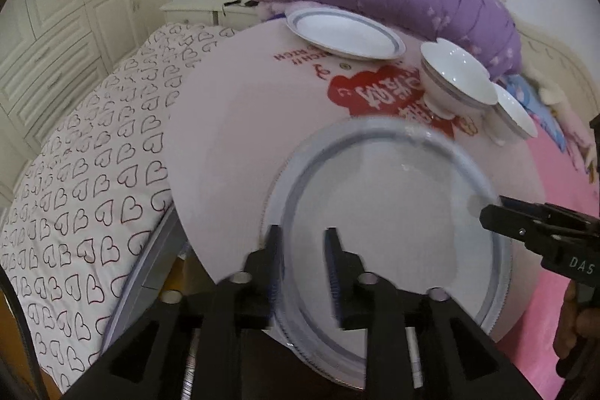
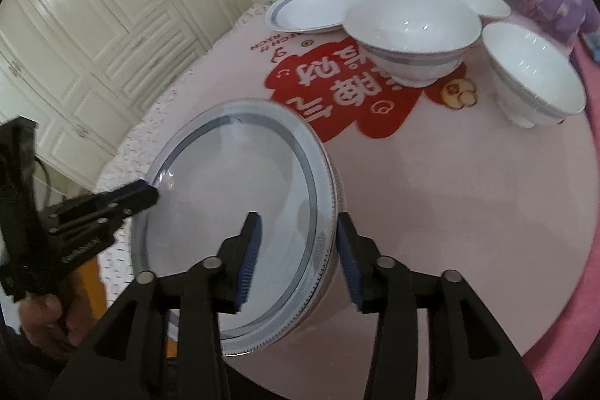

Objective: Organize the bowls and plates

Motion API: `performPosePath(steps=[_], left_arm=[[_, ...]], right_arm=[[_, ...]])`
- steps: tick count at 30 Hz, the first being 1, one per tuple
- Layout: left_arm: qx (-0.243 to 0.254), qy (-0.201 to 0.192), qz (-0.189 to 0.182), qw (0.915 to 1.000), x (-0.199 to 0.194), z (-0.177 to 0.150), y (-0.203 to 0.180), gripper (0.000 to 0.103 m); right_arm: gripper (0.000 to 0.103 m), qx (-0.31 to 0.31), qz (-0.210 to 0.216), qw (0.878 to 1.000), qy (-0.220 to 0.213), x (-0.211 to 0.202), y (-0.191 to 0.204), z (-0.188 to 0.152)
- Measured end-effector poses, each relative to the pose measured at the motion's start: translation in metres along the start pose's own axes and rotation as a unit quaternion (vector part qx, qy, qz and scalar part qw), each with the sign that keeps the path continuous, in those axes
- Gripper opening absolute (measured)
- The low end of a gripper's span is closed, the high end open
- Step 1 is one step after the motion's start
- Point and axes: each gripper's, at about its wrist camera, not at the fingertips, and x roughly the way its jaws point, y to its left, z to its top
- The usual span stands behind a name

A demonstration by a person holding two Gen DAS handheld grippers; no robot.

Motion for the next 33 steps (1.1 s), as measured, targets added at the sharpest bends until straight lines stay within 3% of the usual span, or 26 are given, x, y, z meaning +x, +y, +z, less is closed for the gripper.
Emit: performPosePath(steps=[1,3,5,6,7,8,11,21,33], left_arm=[[0.001,-0.004,0.005,1.0,-0.003,0.0,0.0,0.037],[0.0,-0.014,0.015,0.9998,-0.008,-0.002,0.001,0.068],[-0.008,-0.022,0.018,0.9996,-0.012,-0.004,0.004,0.075],[-0.012,-0.022,0.017,0.9996,-0.012,-0.004,0.005,0.076],[-0.016,-0.021,0.015,0.9995,-0.013,-0.005,0.006,0.077],[-0.023,-0.02,0.013,0.9995,-0.014,-0.006,0.009,0.083],[-0.041,-0.023,0.013,0.9988,-0.019,-0.005,0.017,0.094],[-0.074,-0.031,0.01,0.9967,-0.029,0.009,0.037,0.097],[-0.079,-0.064,0.011,0.9947,-0.046,0.033,0.038,0.099]], right_arm=[[0.047,-0.003,0.0,1.0,-0.003,0.0,-0.001,0.0],[0.047,0.0,0.004,1.0,-0.004,0.0,-0.002,0.001],[0.054,0.0,0.004,1.0,-0.004,0.001,-0.002,0.002],[0.061,0.001,0.005,1.0,-0.005,0.001,-0.003,0.001],[0.089,0.003,0.003,1.0,-0.008,0.001,-0.004,0.001],[0.103,0.005,0.004,1.0,-0.014,0.0,-0.005,0.001],[0.103,0.014,0.022,0.999,-0.028,-0.003,-0.007,0.004],[0.103,0.034,0.034,0.998,-0.044,-0.006,-0.013,0.018],[0.103,0.031,0.037,0.996,-0.075,-0.02,-0.014,0.045]])
